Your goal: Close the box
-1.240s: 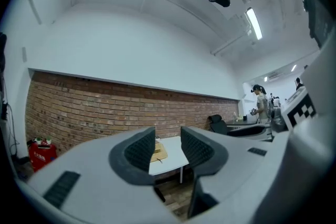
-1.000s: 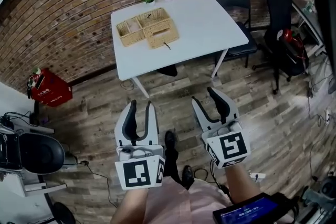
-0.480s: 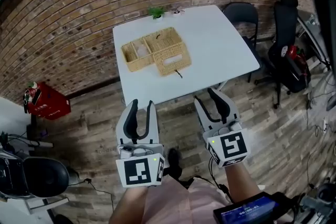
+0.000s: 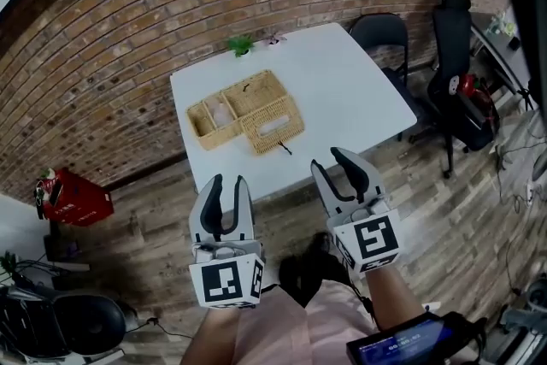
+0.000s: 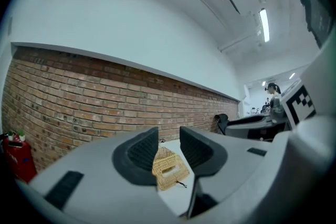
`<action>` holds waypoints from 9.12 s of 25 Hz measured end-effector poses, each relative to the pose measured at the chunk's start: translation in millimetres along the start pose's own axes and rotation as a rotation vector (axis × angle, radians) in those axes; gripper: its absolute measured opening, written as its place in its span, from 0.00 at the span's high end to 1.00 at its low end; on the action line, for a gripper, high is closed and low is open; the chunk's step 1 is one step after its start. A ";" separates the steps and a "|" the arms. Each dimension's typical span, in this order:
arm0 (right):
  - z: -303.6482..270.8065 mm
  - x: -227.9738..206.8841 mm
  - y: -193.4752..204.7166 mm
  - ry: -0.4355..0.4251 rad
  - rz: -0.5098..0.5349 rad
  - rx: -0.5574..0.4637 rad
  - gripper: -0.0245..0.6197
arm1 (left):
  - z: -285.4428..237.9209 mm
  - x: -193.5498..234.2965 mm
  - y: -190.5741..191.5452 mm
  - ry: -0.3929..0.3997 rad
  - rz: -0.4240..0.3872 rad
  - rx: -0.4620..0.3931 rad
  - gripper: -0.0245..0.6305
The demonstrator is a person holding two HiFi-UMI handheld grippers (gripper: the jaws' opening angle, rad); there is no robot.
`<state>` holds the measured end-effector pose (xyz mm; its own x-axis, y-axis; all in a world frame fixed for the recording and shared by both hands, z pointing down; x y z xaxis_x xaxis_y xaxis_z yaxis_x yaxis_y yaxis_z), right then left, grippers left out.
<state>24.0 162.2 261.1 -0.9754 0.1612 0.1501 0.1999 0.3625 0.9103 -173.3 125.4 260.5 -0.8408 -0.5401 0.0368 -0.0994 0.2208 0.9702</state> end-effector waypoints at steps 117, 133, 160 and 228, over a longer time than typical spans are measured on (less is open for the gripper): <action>-249.0 -121.4 87.8 -0.979 -0.509 0.646 0.61 | -170.3 -4.1 80.1 -0.128 -0.019 0.320 0.53; -265.5 -142.9 72.9 -0.949 -0.706 0.623 0.61 | -182.4 -3.3 75.2 -0.126 -0.136 0.290 0.52; -253.7 -138.8 16.8 -0.782 0.281 0.030 0.67 | -220.1 11.0 41.9 -0.047 -0.102 0.238 0.52; -415.7 -132.5 10.7 -0.614 0.090 0.219 0.71 | -333.0 120.0 37.9 -0.075 0.059 0.267 0.61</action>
<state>117.0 -236.9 411.3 -0.7369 0.6707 -0.0850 0.3556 0.4915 0.7950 -100.7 -201.5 381.4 -0.8853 -0.4607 0.0637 -0.1775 0.4613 0.8693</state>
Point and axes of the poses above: the fingertips, and each gripper's own axes: z backward along the fingers, x to its left, y out of its underside, the point moved 6 cm from there along z, backward along the fingers, and after that the axes turned 15 degrees about x, right-handed, at the moved point
